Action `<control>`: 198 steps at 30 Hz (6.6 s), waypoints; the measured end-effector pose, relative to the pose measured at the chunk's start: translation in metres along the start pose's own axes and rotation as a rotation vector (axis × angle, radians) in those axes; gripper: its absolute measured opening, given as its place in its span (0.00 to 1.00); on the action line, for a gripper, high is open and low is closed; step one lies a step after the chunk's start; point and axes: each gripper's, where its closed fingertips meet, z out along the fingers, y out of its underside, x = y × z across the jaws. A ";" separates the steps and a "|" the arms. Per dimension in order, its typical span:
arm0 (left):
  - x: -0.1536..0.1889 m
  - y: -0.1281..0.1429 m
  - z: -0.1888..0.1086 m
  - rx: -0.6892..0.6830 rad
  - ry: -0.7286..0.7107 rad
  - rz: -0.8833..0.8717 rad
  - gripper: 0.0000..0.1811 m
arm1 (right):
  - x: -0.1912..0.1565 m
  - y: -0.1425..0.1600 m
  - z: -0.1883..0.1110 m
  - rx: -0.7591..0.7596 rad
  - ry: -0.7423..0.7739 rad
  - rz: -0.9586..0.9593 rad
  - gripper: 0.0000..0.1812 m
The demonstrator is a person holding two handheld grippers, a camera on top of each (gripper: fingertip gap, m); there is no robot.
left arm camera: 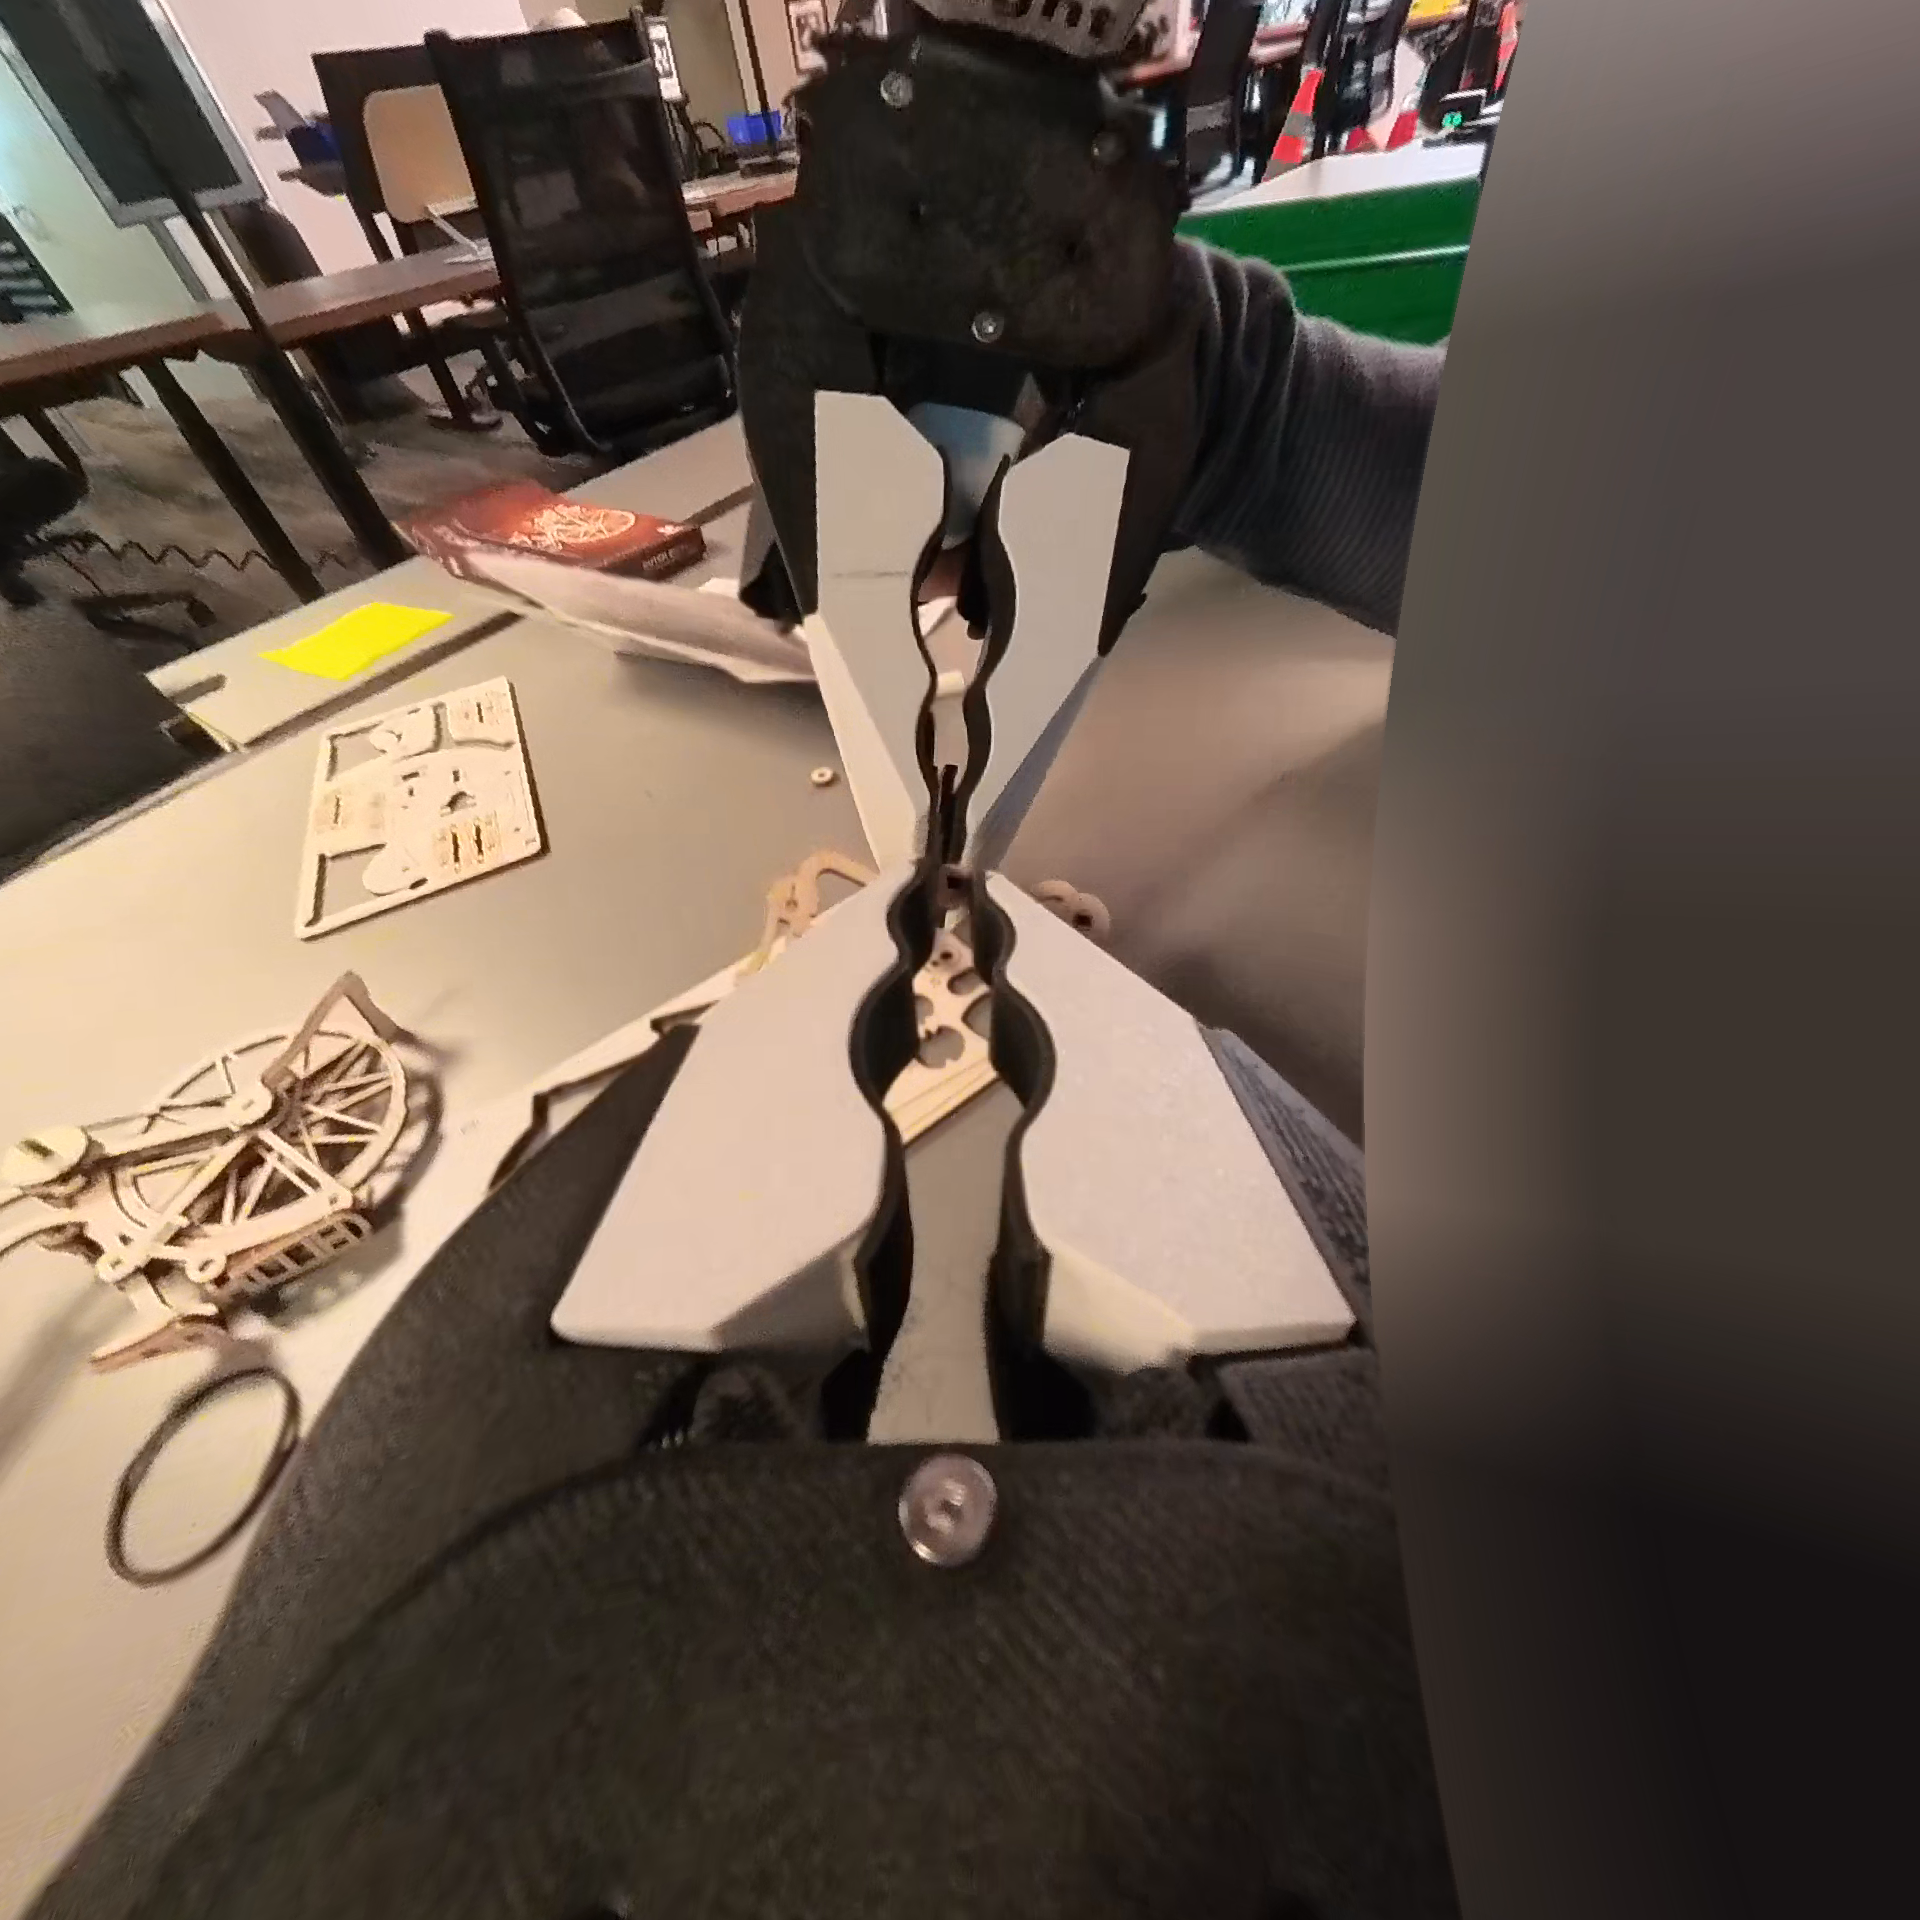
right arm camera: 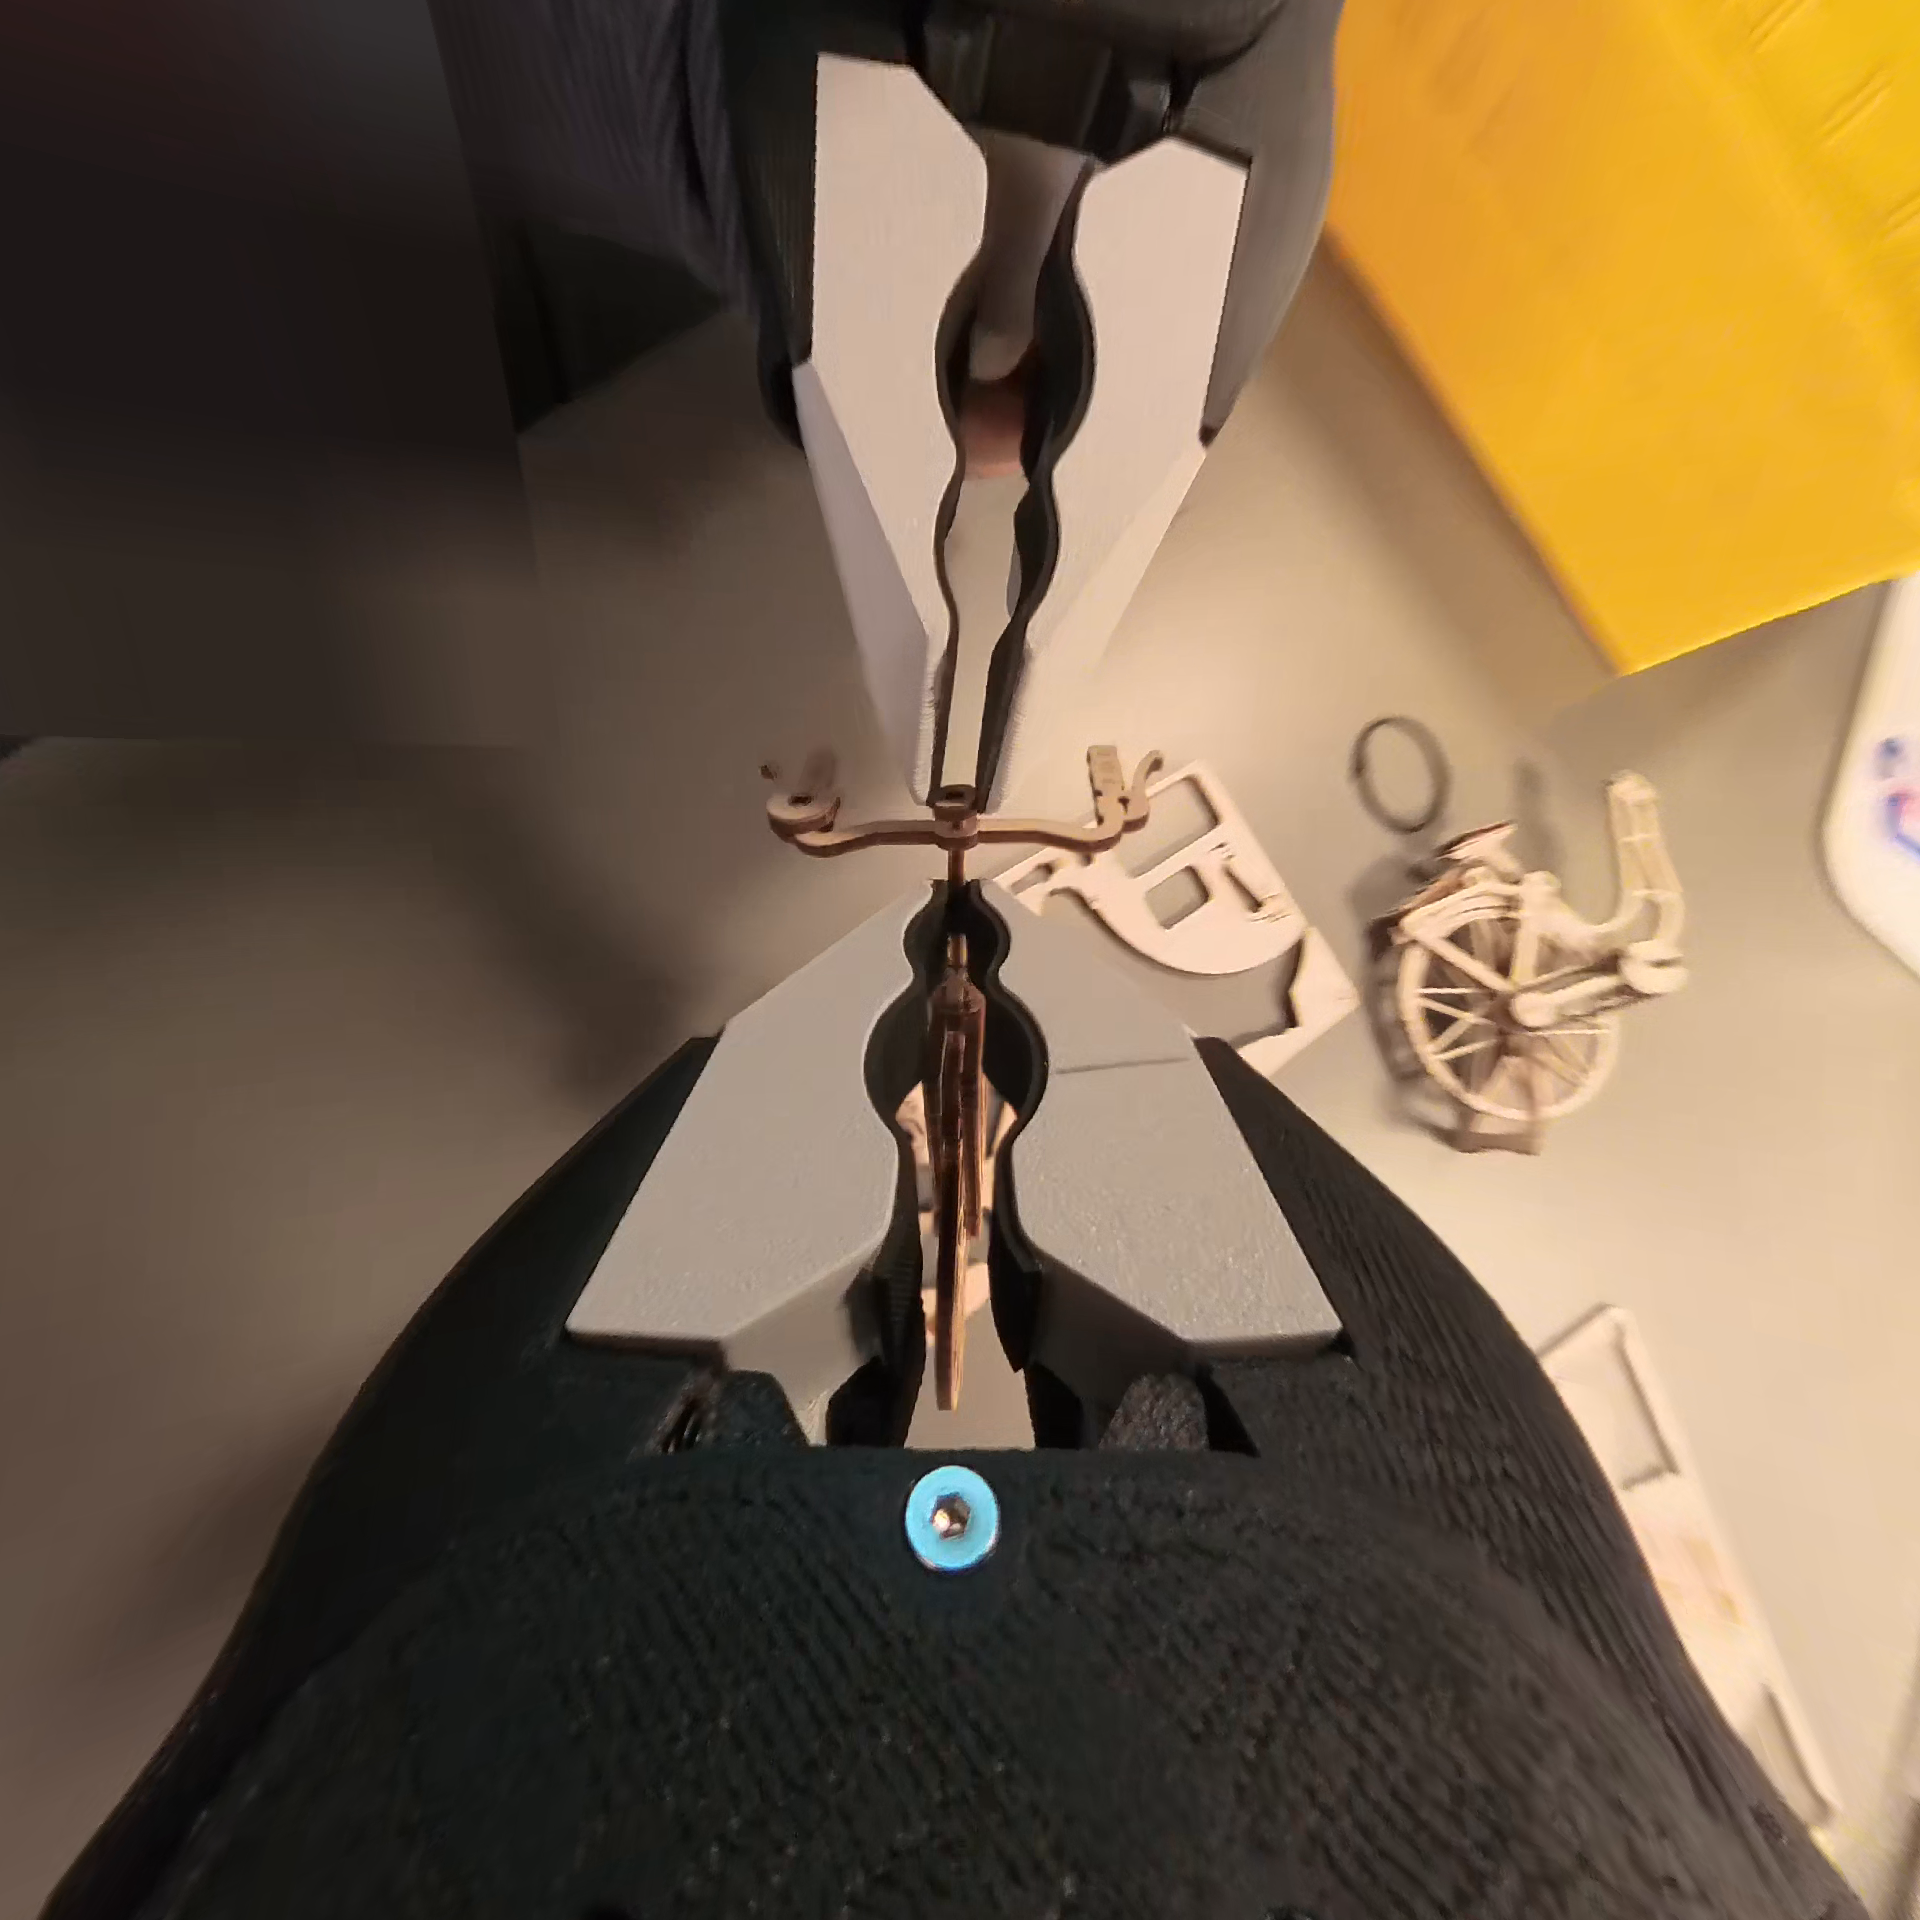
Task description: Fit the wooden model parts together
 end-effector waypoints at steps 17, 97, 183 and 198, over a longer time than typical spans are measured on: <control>-0.003 0.024 0.000 -0.017 0.013 -0.036 0.03 | -0.002 0.007 0.019 0.031 -0.056 0.069 0.00; 0.065 0.020 0.196 -0.327 0.143 0.385 0.04 | -0.042 0.152 -0.200 -0.442 1.195 0.142 0.00; 0.013 -0.145 0.131 0.390 0.883 -0.478 0.05 | -0.050 0.055 -0.172 0.161 0.896 0.552 0.07; 0.014 -0.113 0.164 0.320 0.835 -0.416 0.05 | -0.017 0.077 -0.162 0.648 0.594 0.940 0.02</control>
